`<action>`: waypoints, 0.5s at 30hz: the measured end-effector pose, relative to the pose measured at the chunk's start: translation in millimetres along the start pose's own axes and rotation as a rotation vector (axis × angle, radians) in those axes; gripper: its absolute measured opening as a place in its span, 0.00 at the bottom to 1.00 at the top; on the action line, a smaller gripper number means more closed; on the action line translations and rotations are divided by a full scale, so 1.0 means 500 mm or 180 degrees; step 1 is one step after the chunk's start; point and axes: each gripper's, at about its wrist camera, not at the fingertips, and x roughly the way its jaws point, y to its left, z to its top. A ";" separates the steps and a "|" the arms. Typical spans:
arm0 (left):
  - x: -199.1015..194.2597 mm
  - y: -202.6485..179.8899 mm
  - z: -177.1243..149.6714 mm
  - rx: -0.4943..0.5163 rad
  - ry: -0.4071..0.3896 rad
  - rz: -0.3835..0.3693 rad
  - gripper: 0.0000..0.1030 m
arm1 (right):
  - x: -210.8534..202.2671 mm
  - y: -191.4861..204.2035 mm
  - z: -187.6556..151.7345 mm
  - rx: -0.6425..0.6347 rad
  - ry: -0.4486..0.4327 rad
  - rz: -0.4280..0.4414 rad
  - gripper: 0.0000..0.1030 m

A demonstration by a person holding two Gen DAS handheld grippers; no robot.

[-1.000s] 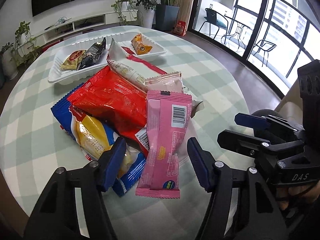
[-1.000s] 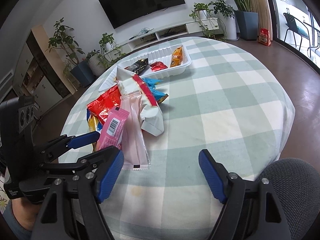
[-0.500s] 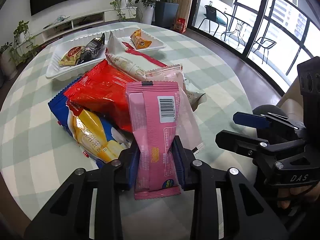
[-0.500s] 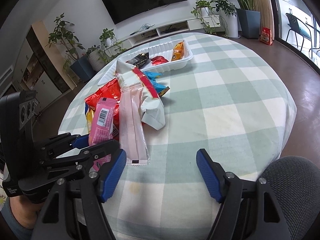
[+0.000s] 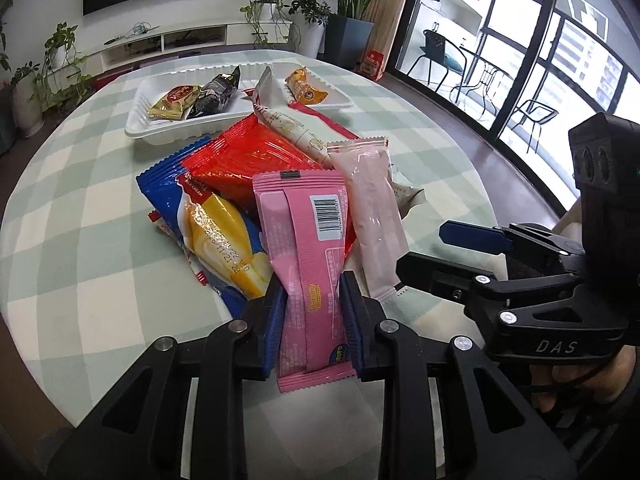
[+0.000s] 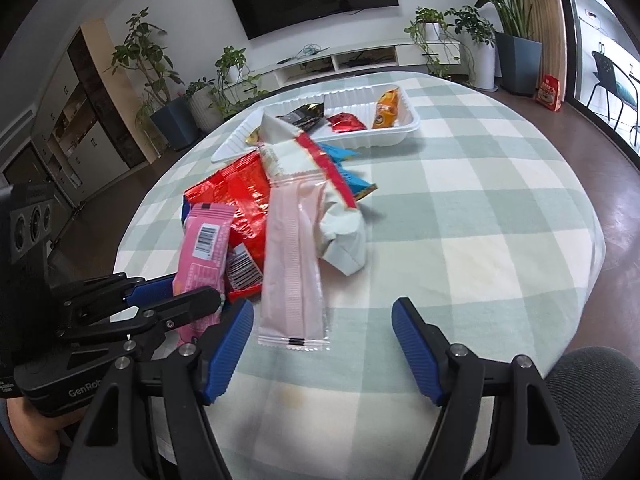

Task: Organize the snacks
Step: 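Grasp the pink bar with the left gripper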

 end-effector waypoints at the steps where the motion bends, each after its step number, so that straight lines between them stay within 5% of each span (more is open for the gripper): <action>1: -0.001 0.002 -0.002 -0.0014 0.0003 -0.0021 0.23 | 0.003 0.003 0.000 -0.0008 0.0012 0.0006 0.73; 15: -0.030 0.039 -0.028 -0.0256 -0.0058 -0.0202 0.18 | 0.046 0.013 0.014 0.0023 0.0171 0.0052 0.70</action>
